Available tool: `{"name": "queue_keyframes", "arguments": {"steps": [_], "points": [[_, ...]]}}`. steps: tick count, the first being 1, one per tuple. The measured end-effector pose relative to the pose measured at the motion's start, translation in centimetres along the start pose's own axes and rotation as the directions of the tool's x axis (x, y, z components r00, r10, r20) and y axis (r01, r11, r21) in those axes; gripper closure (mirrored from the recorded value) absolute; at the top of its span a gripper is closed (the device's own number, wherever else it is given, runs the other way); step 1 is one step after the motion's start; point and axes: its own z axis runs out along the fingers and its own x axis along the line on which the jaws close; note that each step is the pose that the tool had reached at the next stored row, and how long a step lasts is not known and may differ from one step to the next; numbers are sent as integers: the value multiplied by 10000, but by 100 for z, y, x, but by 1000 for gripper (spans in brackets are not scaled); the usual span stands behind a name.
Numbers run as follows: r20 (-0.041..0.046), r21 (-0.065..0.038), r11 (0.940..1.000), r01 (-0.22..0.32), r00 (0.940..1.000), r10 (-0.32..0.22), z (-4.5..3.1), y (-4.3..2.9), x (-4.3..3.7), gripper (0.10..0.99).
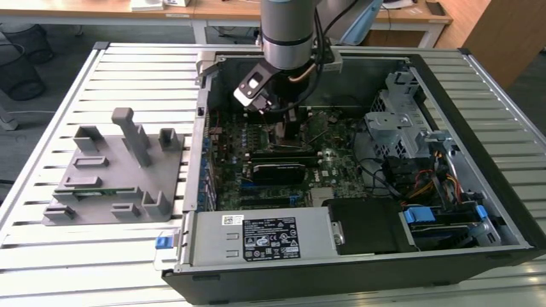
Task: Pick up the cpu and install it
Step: 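Place the cpu into insertion slot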
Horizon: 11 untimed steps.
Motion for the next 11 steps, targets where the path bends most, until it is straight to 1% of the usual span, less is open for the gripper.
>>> {"name": "queue_keyframes", "arguments": {"steps": [11], "points": [[2,4,10000,-23,10000,23,106,-10,12,557]]}}
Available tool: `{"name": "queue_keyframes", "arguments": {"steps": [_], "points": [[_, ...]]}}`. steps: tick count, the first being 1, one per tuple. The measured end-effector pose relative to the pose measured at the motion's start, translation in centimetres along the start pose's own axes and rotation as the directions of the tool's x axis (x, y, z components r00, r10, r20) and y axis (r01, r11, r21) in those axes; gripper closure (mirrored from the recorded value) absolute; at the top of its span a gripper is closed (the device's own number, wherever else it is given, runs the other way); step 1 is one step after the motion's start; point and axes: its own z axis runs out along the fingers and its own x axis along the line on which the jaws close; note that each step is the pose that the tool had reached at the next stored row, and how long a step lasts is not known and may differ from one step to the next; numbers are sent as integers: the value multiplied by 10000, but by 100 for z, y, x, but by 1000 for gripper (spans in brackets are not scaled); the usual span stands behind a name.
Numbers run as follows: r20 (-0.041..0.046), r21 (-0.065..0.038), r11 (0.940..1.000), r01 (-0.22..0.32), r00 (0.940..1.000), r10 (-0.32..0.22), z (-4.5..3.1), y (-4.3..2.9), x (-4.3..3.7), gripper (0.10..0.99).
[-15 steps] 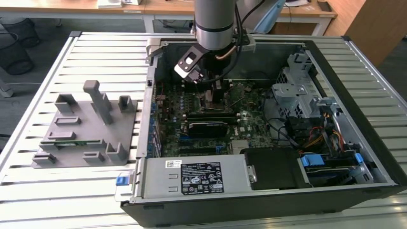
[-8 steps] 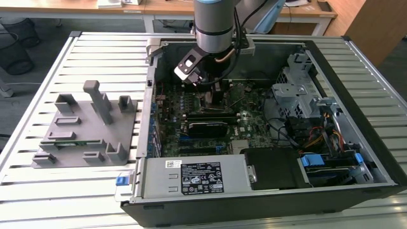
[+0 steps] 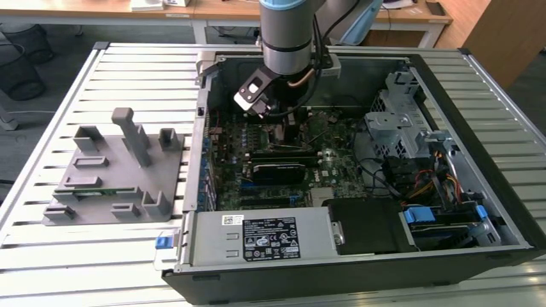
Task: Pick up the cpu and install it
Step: 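Place the cpu into insertion slot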
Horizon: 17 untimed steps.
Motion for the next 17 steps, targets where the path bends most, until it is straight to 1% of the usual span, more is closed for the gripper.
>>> {"name": "queue_keyframes", "arguments": {"steps": [17], "points": [[9,1,10000,-69,10000,69,105,-9,3,557]]}}
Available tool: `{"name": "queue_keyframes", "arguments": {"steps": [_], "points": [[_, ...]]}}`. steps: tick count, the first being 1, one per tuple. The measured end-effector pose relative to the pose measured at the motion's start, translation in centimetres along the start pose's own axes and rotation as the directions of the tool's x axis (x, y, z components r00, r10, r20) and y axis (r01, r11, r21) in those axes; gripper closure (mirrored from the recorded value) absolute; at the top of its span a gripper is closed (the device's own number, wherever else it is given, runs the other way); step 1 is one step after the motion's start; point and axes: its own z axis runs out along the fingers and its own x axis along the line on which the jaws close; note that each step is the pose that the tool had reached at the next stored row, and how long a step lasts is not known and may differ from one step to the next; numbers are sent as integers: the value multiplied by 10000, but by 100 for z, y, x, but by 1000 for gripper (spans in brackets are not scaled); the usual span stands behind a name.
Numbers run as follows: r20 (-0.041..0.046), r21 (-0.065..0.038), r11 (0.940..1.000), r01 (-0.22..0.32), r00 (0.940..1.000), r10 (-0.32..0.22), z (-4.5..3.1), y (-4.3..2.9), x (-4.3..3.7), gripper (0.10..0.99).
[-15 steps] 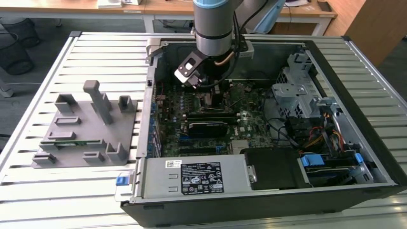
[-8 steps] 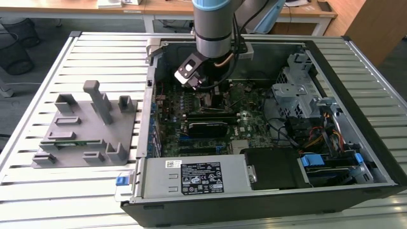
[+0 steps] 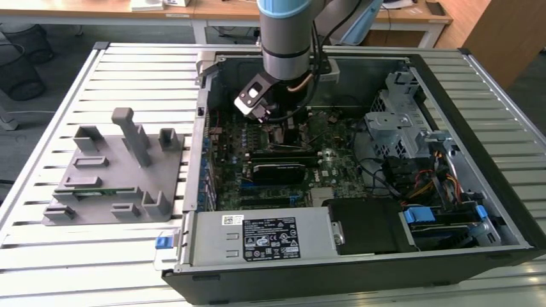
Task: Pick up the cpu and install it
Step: 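Place the cpu into insertion slot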
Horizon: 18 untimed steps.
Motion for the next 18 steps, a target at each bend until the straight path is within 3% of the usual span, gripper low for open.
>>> {"name": "queue_keyframes", "arguments": {"steps": [18], "points": [[1,0,10000,-14,10000,14,8,17,1,557]]}}
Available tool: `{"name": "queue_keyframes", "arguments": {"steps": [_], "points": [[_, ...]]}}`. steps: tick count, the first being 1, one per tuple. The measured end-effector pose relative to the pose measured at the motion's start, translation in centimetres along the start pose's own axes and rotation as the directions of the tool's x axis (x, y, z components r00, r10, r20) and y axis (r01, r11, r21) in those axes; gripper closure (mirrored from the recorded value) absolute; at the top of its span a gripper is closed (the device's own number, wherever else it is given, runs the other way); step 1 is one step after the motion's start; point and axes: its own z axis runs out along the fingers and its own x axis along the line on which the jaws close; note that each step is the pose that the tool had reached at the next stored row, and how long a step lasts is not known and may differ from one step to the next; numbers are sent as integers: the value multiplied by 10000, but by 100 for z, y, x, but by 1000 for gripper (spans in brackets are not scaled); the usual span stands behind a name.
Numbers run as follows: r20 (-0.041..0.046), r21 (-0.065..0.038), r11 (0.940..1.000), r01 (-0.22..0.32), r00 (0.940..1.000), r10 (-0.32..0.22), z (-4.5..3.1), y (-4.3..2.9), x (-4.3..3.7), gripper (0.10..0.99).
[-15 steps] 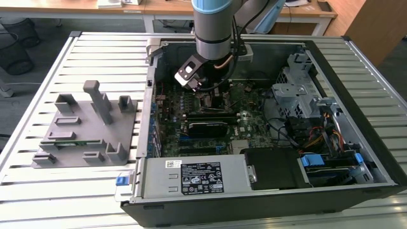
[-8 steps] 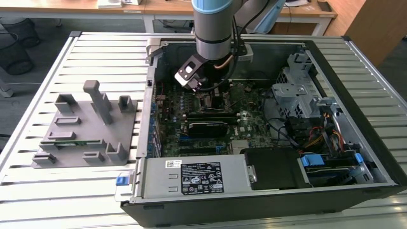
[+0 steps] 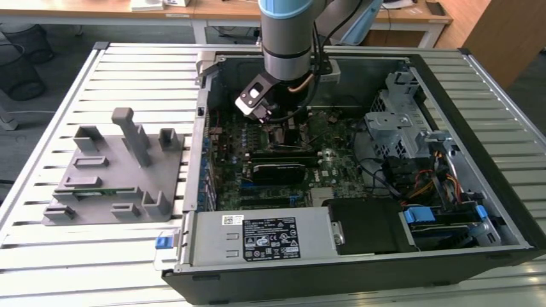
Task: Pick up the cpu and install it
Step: 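Place the cpu into insertion slot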
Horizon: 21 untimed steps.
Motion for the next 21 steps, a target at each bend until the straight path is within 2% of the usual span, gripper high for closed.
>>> {"name": "queue_keyframes", "arguments": {"steps": [2,3,4,5,10,12,13,14,15,21], "points": [[-1,-1,10000,1,10000,-1,1,0,0,545],[-1,-1,10000,0,10000,0,1,0,0,486],[-1,-1,10000,1,10000,-1,1,0,0,486],[-1,-1,10000,1,10000,-1,1,0,0,424],[-1,-1,10000,0,10000,0,1,0,0,424],[-3,-2,10000,1,10000,-1,2,1,-2,439],[-3,-1,10000,2,10000,-2,2,1,-8,502],[-4,-1,10000,1,10000,-1,2,1,-18,502],[-6,-1,10000,0,10000,0,1,0,-30,561],[-10,-1,10000,-2,10000,2,1,1,-48,561]]}}
